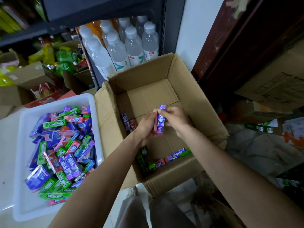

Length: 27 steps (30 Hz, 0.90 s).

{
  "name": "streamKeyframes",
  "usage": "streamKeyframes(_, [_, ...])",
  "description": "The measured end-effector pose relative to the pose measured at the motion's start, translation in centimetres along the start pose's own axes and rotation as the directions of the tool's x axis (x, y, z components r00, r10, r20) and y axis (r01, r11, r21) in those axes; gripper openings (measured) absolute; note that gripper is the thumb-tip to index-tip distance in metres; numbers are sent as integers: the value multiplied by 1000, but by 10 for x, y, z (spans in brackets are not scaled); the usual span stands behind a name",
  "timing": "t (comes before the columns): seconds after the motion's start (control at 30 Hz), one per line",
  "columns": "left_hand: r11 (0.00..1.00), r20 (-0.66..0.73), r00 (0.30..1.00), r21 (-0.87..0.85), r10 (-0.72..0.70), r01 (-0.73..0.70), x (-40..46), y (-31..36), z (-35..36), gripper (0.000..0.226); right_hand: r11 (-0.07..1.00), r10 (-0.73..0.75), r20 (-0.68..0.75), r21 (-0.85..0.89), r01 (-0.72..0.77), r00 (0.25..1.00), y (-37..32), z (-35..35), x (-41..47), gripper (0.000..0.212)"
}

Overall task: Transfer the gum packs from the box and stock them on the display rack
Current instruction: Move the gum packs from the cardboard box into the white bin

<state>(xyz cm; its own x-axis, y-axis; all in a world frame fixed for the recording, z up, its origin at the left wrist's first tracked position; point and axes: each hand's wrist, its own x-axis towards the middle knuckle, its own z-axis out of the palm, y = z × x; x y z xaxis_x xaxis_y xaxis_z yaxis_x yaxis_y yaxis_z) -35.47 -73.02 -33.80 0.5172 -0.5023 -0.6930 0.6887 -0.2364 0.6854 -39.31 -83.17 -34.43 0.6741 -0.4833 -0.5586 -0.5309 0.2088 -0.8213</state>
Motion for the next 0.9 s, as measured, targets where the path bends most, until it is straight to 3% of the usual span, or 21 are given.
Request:
streamKeyframes(0.07, [1000,23,1000,-26,-1,1,-4,7,-2,41,952,-115,-26,-288,103,993,-11,5,2,39])
streamKeyframes(0.17, [996,19,997,-48,77,-76,-10,15,-11,36,736,-326,124,-588,334,937,-32,7,-9,39])
streamKeyframes(0.23, [989,11,990,-55,138,-137,-14,21,-20,30,706,-383,167,-581,405,908,-39,10,-13,38])
streamKeyframes(0.3, [975,-38,978,-70,206,-209,-18,28,-31,18,803,-391,107,-446,396,914,-39,13,-10,32])
streamKeyframes(0.4, [945,-188,928,-10,320,-328,-29,45,-52,11,910,-268,40,-318,267,963,-35,22,-2,23])
streamKeyframes(0.5, [845,-320,782,225,534,-485,-35,56,-89,13,920,-127,132,-354,166,983,-27,46,1,23])
streamKeyframes(0.57, [794,-330,737,404,590,-454,-33,57,-118,20,920,-49,162,-377,108,986,-18,66,5,25])
streamKeyframes(0.7, [792,-318,797,532,514,-299,-27,39,-150,23,913,83,172,-409,-5,982,7,101,19,28])
streamKeyframes(0.9, [857,-407,799,453,443,-245,-21,27,-148,39,911,202,117,-386,-143,972,33,119,36,22])
